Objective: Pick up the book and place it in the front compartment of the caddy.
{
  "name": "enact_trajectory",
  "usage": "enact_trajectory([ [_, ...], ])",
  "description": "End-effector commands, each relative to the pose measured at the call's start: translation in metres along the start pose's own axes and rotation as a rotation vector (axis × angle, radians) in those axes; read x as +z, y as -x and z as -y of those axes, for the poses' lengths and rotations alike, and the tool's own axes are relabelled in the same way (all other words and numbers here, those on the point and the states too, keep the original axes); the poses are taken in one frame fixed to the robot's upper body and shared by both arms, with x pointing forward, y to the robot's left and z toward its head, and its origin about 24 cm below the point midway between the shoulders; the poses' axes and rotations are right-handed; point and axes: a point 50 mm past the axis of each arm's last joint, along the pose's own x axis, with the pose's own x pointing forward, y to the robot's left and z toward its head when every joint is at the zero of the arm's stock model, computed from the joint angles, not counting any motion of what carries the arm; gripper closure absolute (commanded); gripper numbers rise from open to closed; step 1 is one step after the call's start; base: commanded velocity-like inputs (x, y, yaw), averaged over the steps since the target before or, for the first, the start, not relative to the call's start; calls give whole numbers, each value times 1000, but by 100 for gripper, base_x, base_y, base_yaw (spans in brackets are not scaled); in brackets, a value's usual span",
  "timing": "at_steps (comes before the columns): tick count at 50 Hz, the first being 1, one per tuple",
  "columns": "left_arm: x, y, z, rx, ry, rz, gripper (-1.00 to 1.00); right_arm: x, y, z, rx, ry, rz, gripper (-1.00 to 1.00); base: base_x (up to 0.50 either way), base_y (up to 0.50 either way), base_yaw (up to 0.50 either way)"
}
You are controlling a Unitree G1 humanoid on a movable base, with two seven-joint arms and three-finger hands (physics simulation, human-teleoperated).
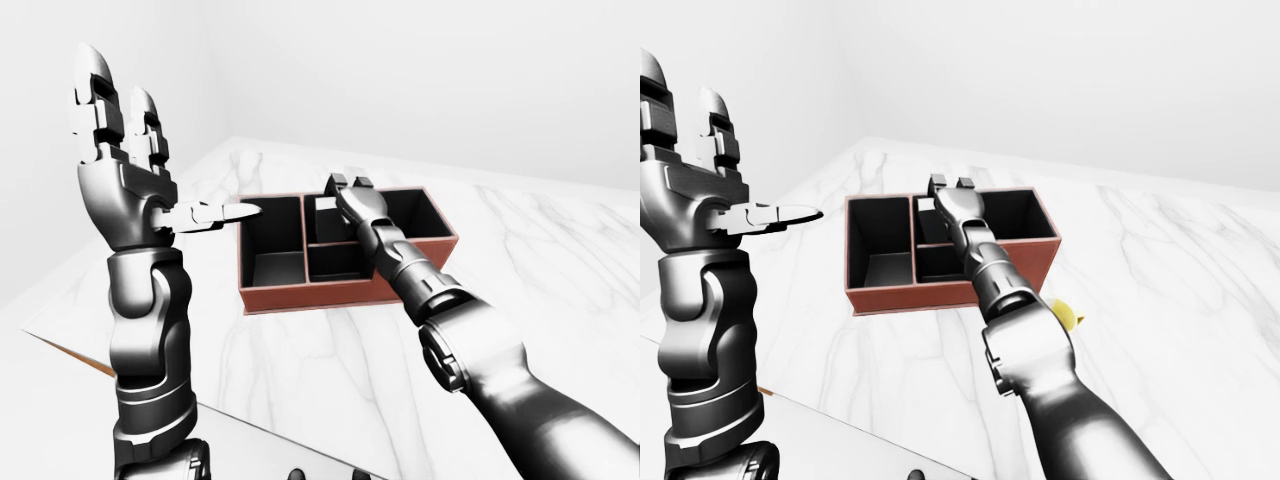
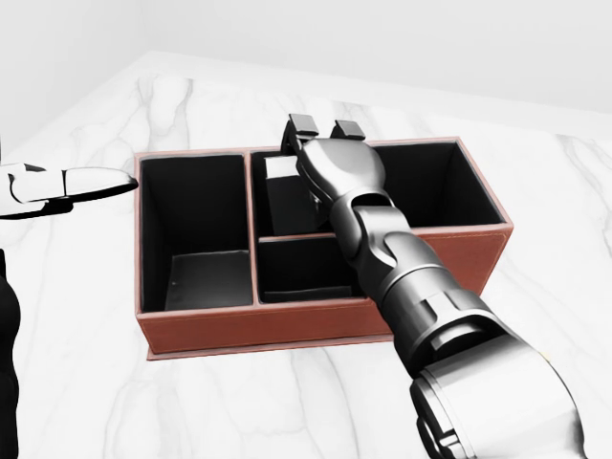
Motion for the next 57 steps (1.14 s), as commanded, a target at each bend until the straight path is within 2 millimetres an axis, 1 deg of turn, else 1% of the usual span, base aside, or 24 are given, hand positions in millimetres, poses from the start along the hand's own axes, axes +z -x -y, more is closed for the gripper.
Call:
enact_trajectory([
  [1, 0, 0, 0, -2, 0, -1, -100, 6, -2, 8, -57, -7, 18, 100, 0, 0, 0],
  [12, 1, 1, 1, -3, 0, 2, -100, 7, -1, 5, -50, -12, 17, 100, 0, 0, 0],
  [13, 0, 1, 1, -3, -1, 1, -100, 6, -1, 3, -38, -13, 16, -42, 0, 0, 0],
  [14, 0, 1, 1, -4, -2, -2, -100, 6, -1, 2, -36, -16, 14, -100, 0, 0, 0],
  [27, -5, 1, 0, -3, -5, -19, -100, 5, -1, 3, -33, -22, 12, -100, 0, 0, 0],
  [46, -1, 1, 0, -2, 0, -5, -100, 5, -1, 4, -36, -9, 15, -100, 0, 0, 0],
  [50, -1, 1, 0, 0, 0, -6, -100, 9, -4, 14, -57, -14, 23, -100, 0, 0, 0],
  [53, -3, 0, -1, 0, -3, -13, -100, 12, -8, 28, -85, -24, 31, -100, 0, 0, 0],
  [54, -3, 0, -1, 0, -3, -13, -100, 12, -8, 28, -86, -24, 31, -100, 0, 0, 0],
  [55, -1, 0, -1, 0, -1, -3, -100, 14, -10, 39, -101, -32, 36, -100, 0, 0, 0],
  [56, 0, 0, -1, 0, -1, -2, -100, 15, -10, 39, -103, -32, 37, -100, 0, 0, 0],
  [57, 1, 0, -1, 1, 0, 4, -100, 16, -13, 50, -124, -39, 41, -100, 0, 0, 0],
])
